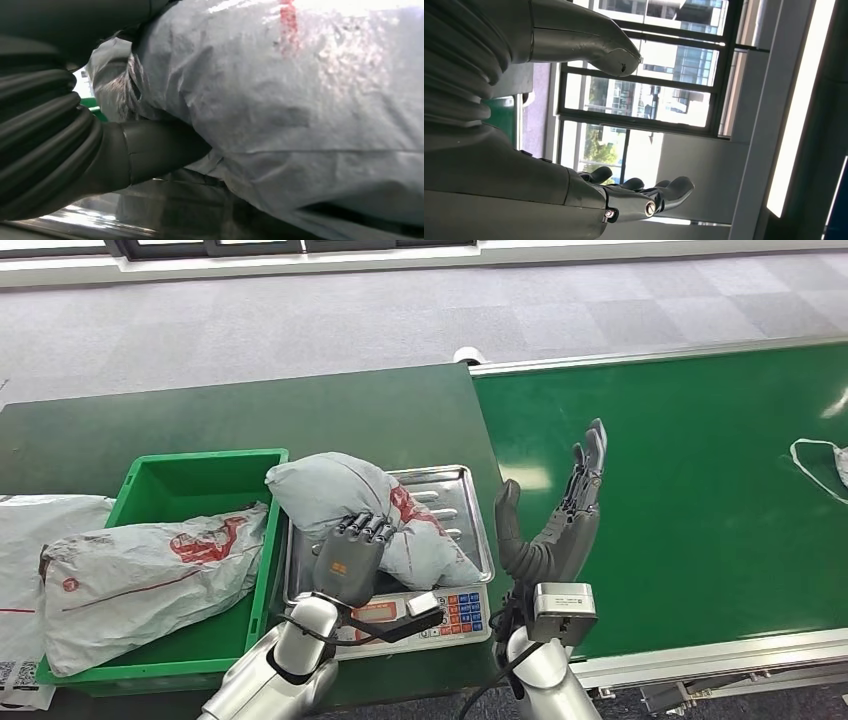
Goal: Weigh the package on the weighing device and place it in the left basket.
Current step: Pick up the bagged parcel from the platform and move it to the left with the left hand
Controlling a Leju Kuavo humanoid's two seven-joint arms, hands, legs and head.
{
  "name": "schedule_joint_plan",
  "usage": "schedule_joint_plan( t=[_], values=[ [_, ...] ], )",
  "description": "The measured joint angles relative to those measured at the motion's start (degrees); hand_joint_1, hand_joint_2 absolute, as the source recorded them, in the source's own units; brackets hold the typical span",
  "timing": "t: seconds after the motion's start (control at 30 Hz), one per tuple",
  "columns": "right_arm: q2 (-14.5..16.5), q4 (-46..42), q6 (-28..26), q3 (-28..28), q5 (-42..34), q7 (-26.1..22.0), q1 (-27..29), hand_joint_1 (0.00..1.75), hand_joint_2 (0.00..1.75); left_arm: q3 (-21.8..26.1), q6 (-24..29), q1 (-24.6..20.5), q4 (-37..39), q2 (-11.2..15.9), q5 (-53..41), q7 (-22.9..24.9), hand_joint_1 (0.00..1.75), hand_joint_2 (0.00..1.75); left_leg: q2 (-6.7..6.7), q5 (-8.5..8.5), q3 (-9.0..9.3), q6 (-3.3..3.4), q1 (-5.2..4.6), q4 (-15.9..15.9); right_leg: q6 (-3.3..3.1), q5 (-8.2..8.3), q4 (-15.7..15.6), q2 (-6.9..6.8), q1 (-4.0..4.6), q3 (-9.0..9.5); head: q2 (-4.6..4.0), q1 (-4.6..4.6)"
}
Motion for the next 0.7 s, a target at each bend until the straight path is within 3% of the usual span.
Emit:
schedule_joint_plan(
  t=[0.23,0.33,0.4,0.5,0.57,0.7],
  values=[
    [-0.3,0.0,0.0,0.0,0.0,0.0,0.0,0.00,1.75,-0.4,0.4,-0.5,0.7,0.1,0.1,-0.1,1.75,1.75,0.00,0.01,0.02,0.01,0.00,0.0,0.00,0.01,0.0,0.00,0.01,0.02,0.00,0.00],
    [-0.4,0.0,0.0,0.0,0.3,0.0,0.1,0.00,1.75,-0.4,3.5,-0.3,0.4,0.3,0.1,0.6,1.75,1.75,0.00,0.02,0.01,0.00,0.00,0.0,-0.01,0.01,0.0,0.00,0.01,0.01,0.00,0.01],
    [-0.4,0.0,0.0,0.0,0.9,0.0,0.4,0.00,1.75,0.4,7.8,0.8,-2.3,1.0,0.1,2.1,1.75,1.75,0.05,0.02,-0.01,-0.02,0.00,0.0,-0.04,0.03,0.0,0.05,0.02,-0.05,0.00,0.01],
    [-0.4,0.0,0.0,-0.4,2.3,0.0,1.6,0.00,1.75,5.3,11.3,4.4,-14.1,2.3,0.1,1.6,1.75,1.75,0.10,0.03,-0.10,-0.04,0.00,0.0,-0.07,0.05,0.0,0.12,0.05,-0.19,0.00,0.01],
    [-0.3,0.0,0.0,-0.7,3.3,0.0,2.6,0.00,1.75,13.1,11.8,7.4,-24.6,1.5,0.3,-6.5,1.75,1.75,0.13,0.03,-0.21,-0.05,0.01,0.0,-0.07,0.05,0.1,0.17,0.08,-0.31,0.00,0.00],
    [0.0,0.0,-0.1,-1.4,4.4,0.0,4.0,0.00,1.75,38.6,12.0,10.4,-40.4,-5.0,-0.4,-35.6,1.75,1.75,0.26,-0.03,-0.28,-0.14,0.01,-0.1,-0.12,0.01,0.1,0.27,0.09,-0.43,0.00,0.01]
  ],
)
